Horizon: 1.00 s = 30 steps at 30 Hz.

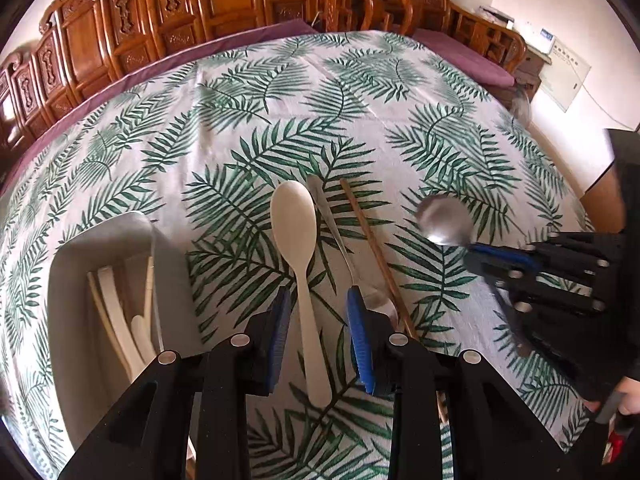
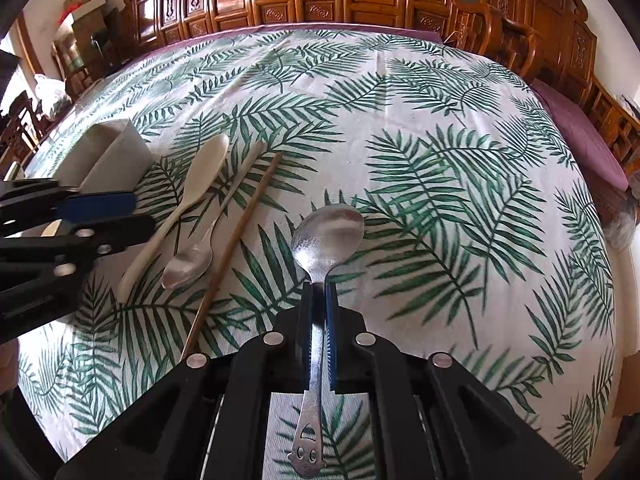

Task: Organize utensils
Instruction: 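Grasp a cream wooden spoon with the left gripper while the right gripper grasps a metal spoon, then lift the wooden spoon with the left gripper while the right gripper carries the metal spoon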

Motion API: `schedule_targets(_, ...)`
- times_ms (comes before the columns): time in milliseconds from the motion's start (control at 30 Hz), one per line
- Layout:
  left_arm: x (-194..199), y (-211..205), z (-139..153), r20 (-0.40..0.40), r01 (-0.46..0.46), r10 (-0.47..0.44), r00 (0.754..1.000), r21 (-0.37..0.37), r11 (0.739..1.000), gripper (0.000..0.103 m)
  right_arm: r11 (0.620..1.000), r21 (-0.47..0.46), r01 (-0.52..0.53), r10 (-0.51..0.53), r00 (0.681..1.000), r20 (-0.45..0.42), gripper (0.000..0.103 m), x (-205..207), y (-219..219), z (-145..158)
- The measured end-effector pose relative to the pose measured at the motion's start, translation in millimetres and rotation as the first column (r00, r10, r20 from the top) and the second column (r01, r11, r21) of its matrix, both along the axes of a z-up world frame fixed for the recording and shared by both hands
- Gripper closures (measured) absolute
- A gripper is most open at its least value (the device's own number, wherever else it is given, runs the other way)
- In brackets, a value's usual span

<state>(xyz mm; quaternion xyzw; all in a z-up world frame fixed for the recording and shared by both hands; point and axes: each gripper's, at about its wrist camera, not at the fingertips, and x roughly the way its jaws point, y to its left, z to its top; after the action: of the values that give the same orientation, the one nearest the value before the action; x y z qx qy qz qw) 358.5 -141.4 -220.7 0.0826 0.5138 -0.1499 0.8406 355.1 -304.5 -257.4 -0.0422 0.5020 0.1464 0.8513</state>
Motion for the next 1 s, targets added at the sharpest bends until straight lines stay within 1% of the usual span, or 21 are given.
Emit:
schedule_targets(233,15.0,-0.4,-15.1,-0.043,-0.021,0.023,0.999,0.039,0.999,0.076,0.999,0.054,0.005,-0.006,1.0,0.022,0.096,-16.8,-9.1,10.9)
schedule_targets(400,21.9,4.4,-24.7,-0.08,-0.035,0.039,0.996,0.044,0.998,0.076,0.998,0.059,-0.003,0.002,1.0,0.024,0.096,-23.5,-7.6,9.2)
schedule_targets(567,22.7,1.5,-24.8,-0.08,-0.03,0.033,0.996,0.039,0.999,0.076,0.998,0.054,-0.01,0.009,1.0,0.021,0.096,-29.9,-6.5,7.2)
schedule_targets(700,23.6,-2.8,-25.4,-0.07,-0.021,0.025,0.997,0.049,0.999,0.078,0.999,0.054,-0.008,0.007,1.0,0.018,0.096,-34.3,-7.7,5.9)
schedule_targets(800,24.6,-4.0,-25.3,-0.065,-0.024,0.027,0.998,0.048,0.999,0.08,0.998,0.055,-0.006,0.005,1.0,0.016,0.096,-37.5,-8.3,6.0)
schedule_targets(900,25.1,-6.0,-25.1,-0.062,-0.017,0.02,0.998,0.047,0.999,0.086,0.998,0.06,-0.002,0.001,1.0,0.017,0.096,-40.7,-8.7,7.5)
schedule_targets(967,24.9,-8.0,-25.2,-0.059,-0.012,0.015,0.998,0.047,0.999,0.095,0.998,0.068,0.005,-0.006,1.0,0.017,0.096,-43.5,-10.1,9.4)
schedule_targets(1000,24.5,-9.0,-25.3,-0.058,-0.008,0.011,0.998,0.045,0.999,0.096,0.998,0.07,0.007,-0.009,1.0,0.017,0.096,-44.1,-10.6,10.1)
